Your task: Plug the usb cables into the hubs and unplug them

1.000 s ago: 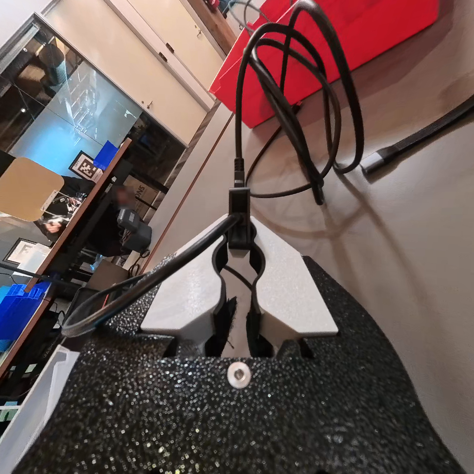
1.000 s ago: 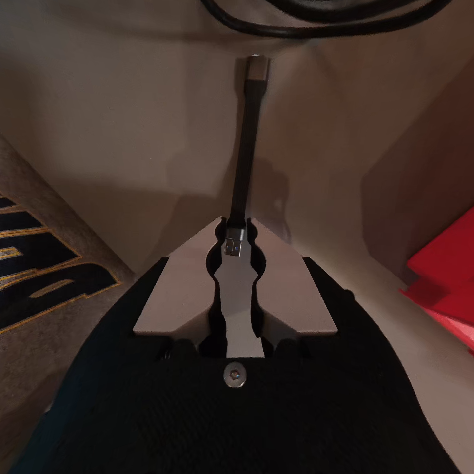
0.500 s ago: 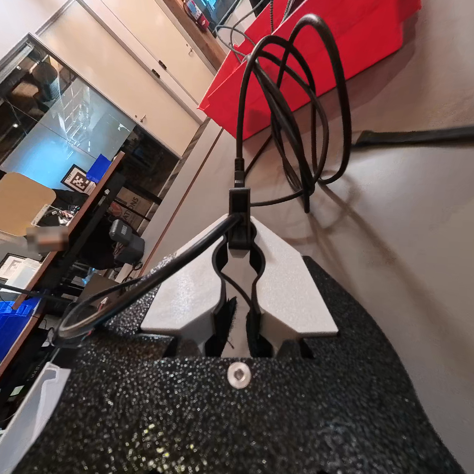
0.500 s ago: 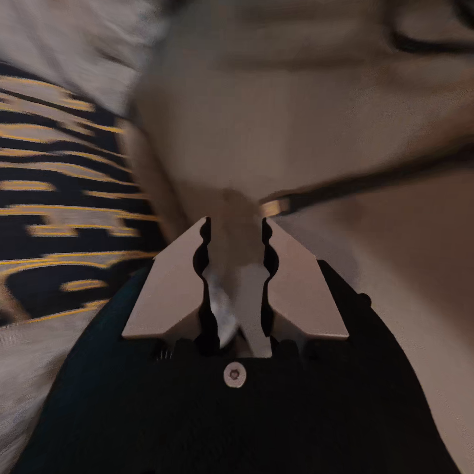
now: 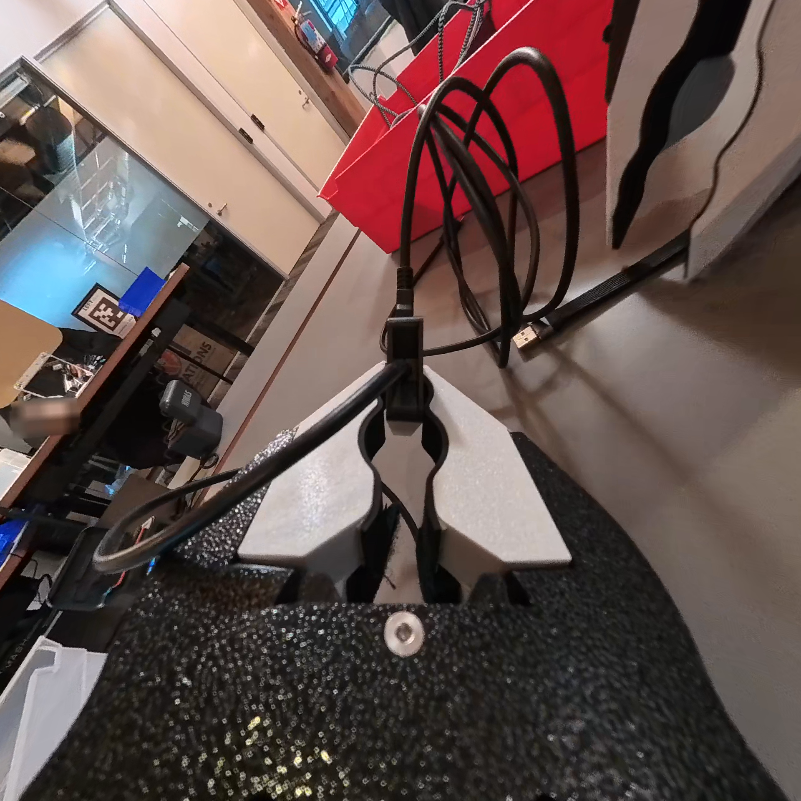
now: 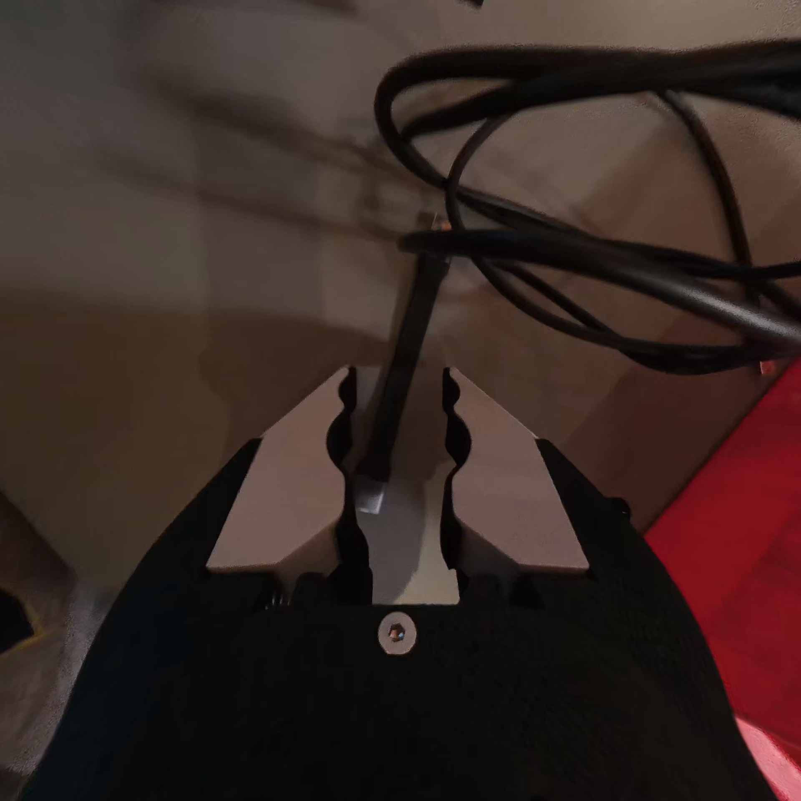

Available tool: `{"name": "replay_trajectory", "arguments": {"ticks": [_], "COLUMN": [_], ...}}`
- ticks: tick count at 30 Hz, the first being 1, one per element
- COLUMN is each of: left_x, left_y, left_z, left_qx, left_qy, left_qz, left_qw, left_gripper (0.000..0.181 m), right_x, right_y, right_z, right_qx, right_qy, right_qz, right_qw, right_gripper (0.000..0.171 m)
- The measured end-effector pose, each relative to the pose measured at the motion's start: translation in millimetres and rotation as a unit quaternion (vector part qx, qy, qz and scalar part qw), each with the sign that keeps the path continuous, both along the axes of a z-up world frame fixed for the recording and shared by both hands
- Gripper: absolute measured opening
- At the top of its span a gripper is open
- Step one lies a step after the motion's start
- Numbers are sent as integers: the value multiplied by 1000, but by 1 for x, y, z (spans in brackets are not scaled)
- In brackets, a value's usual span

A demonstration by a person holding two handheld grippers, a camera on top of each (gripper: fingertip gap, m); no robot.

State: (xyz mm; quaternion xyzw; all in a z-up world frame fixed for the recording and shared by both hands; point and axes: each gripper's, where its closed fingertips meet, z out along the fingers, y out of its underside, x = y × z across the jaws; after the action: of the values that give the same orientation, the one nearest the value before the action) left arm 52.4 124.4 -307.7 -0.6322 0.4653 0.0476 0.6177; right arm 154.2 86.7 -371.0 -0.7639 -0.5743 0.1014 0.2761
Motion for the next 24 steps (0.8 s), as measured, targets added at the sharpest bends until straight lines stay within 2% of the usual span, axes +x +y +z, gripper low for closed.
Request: {"name": "replay_trajectory", "arguments": {"ticks": [4,6,8,13,16,20,24], "left_x": [0,0,-1,-1,1,2,0], "left_y": [0,0,0,-1,-2,-3,-4], "left_z": [0,1,1,2,2,2,3], "left_qx": [0,0,1,-1,0,1,0], "left_qy": [1,0,0,-2,0,1,-1], "left_qz": [-2,-1,0,-1,-4,-9,-8], "left_qw": [1000,1000,1000,1000,1000,1000,1000], "left_gripper": [9,9,9,9,9,9,9], "right_x": [-3,-3,-1,13,2,-22,-37], "right_y": [3,0,-6,-36,-43,-39,-35], "right_z": [-2,-3,-3,-3,7,9,-2], "right_qx": [-24,-39,-45,-90,-92,-41,-32], "right_qy": [15,13,2,-24,27,72,67], "right_qz": [-25,-24,-7,52,64,90,109], "right_qw": [999,999,999,994,993,992,991], "right_gripper": [25,13,10,10,27,36,31]}}
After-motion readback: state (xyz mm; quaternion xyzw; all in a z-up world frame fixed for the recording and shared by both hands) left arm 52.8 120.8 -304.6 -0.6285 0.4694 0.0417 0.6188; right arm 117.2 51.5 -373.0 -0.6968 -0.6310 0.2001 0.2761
